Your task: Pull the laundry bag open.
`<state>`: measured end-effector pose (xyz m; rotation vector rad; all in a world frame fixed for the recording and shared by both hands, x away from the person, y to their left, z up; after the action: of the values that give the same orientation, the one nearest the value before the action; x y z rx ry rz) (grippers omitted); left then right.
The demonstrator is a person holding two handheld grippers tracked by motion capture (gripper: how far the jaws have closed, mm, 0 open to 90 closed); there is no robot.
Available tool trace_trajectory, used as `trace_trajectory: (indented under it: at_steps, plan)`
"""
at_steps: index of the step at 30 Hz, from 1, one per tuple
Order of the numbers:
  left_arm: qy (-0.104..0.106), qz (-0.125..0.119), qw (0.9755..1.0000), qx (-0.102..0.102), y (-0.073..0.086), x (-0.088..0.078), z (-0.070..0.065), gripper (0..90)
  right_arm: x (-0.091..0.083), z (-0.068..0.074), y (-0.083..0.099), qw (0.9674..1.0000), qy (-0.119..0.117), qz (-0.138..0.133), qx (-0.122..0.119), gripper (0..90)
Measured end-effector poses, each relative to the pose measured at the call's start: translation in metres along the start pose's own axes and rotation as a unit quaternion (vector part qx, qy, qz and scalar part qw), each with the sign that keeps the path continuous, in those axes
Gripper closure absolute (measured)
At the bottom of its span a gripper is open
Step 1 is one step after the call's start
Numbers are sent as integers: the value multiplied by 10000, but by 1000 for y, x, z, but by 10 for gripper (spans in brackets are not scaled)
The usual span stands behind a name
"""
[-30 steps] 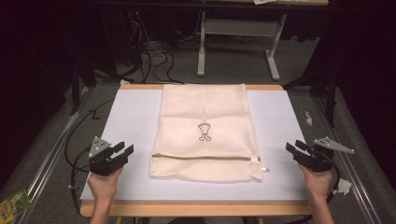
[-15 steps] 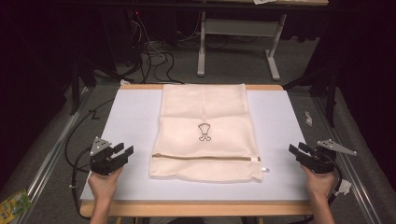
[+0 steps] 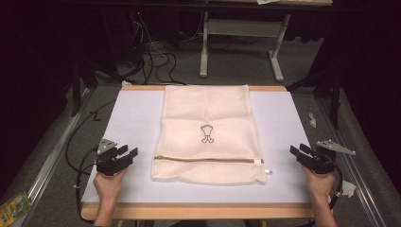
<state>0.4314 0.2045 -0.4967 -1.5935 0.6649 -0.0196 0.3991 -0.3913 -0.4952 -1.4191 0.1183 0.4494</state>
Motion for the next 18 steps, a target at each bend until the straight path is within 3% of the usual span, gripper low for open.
trace_trajectory:
  at_steps: [8, 18]
  plan:
    - [-83, -28, 9997, -225, 3, 9, 6, 522, 8, 0, 5, 10000, 21, 84, 21, 521]
    - [-231, 3, 9996, -185, 9, 20, 9, 503, 16, 5, 7, 9999, 9, 150, -52, 522]
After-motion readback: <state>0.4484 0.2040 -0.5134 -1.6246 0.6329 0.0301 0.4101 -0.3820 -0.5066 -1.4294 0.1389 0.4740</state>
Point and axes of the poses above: each handheld gripper's, and its own axes: x roughly forward along the jaws, y roughly out of its underside, z roughly to its left, the point moved 8 cm from there along x, roughly forward along the jaws, and after that the axes turned 12 degrees about -z, right-handed, at the moved point
